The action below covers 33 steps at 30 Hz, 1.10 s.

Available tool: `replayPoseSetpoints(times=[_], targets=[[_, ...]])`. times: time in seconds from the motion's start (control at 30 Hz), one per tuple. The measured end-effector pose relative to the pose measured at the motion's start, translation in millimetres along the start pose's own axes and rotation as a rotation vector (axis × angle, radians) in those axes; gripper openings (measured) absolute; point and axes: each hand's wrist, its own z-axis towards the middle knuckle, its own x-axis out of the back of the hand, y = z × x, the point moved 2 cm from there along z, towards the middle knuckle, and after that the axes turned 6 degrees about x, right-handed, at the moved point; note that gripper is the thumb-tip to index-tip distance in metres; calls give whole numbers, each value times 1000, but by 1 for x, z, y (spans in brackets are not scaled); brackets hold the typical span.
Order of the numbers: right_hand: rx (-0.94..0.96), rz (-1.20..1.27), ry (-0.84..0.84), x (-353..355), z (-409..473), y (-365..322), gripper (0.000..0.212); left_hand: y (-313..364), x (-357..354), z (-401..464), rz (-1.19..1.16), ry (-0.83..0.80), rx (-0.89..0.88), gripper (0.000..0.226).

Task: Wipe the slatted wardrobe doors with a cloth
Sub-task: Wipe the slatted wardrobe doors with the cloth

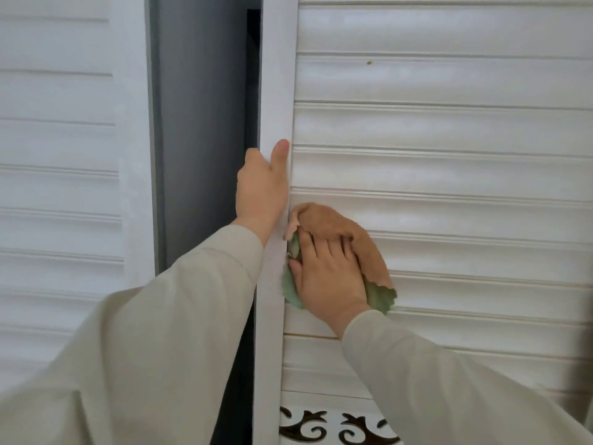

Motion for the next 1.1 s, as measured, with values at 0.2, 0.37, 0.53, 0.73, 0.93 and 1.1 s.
replayPoseSetpoints(times=[0.2,0.37,0.53,0.73,0.93,1.1], targets=[[131,4,-56,-18,-54,11,52,0,-2,-3,8,26,-13,57],[190,17,52,-10,-61,-9,47,1,0,-7,14,39,0,59],[185,65,24,-6,-57,-13,56,3,0,-8,36,52,-6,56],[51,42,163,-5,-85,46,52,3,0,-9,54,61,6,56],[-126,163,296,4,-75,63,46,4,-6,-11,52,70,-3,57],[83,395,216,13,-12,6,25,5,-4,-10,44,70,-4,57]])
